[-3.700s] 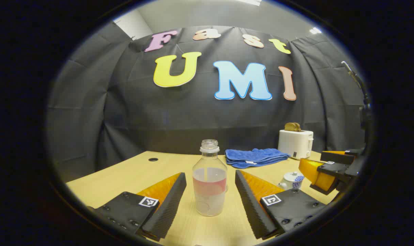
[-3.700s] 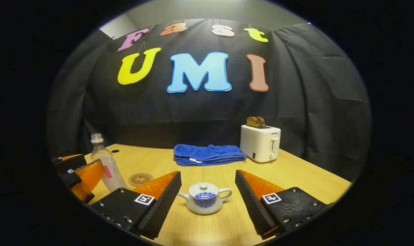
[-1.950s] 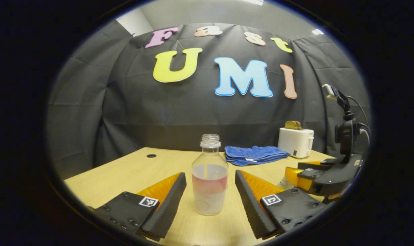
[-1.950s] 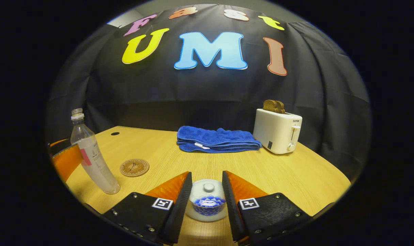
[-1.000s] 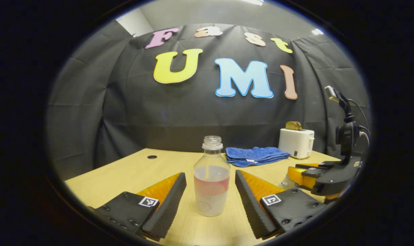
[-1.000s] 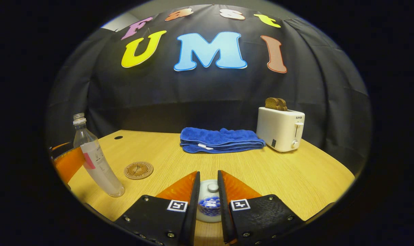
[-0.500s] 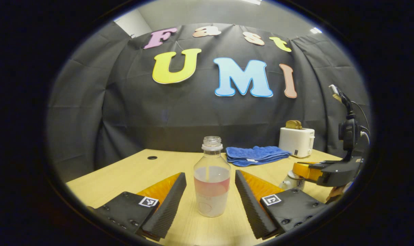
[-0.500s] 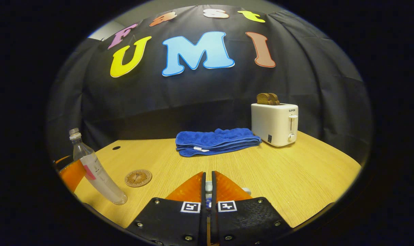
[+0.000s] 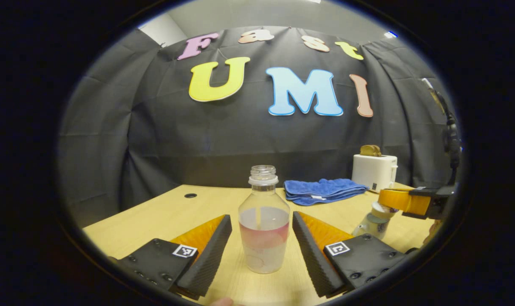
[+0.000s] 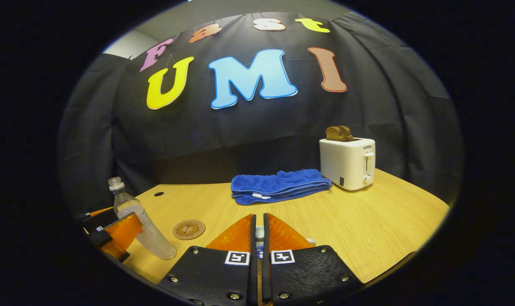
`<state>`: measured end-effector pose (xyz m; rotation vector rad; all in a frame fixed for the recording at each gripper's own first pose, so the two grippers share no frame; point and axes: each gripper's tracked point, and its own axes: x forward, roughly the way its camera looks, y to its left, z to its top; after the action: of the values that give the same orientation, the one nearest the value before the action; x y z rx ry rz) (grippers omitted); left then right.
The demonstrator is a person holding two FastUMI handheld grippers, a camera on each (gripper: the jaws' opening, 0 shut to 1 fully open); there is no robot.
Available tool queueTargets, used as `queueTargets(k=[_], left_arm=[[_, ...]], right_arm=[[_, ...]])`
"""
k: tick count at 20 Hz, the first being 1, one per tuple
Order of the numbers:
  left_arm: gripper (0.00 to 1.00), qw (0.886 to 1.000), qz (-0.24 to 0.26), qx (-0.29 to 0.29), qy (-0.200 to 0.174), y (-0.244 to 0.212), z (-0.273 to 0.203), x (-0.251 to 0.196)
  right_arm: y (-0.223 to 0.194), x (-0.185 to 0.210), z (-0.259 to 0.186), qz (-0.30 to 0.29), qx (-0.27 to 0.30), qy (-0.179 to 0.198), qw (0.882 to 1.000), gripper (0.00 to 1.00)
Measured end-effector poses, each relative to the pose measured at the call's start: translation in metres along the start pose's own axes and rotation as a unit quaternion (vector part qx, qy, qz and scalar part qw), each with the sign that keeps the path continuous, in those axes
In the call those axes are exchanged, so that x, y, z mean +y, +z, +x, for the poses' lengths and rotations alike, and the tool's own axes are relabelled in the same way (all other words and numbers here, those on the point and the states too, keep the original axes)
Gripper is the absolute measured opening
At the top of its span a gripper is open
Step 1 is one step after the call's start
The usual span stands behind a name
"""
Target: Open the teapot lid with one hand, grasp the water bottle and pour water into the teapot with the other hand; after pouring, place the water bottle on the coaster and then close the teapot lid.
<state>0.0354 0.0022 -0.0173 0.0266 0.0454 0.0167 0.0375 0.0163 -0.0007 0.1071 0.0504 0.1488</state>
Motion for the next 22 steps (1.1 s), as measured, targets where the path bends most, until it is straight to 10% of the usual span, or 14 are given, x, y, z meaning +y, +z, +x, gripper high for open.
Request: queueTargets(k=[16,22], left_arm=[[0.83,0.999,0.020,0.029,-0.028,-0.019,0.029,-0.014],[0.83,0.995,0.097,-0.003,-0.023,0.013,0.032,-0.010]], right_arm=[[0.027,-0.013,-0.023,0.002,-0.035,0.001,0.999,0.04],[0.028,-0.026,-0.027,0.012,-0.041,-0.008,0.999,0.04]])
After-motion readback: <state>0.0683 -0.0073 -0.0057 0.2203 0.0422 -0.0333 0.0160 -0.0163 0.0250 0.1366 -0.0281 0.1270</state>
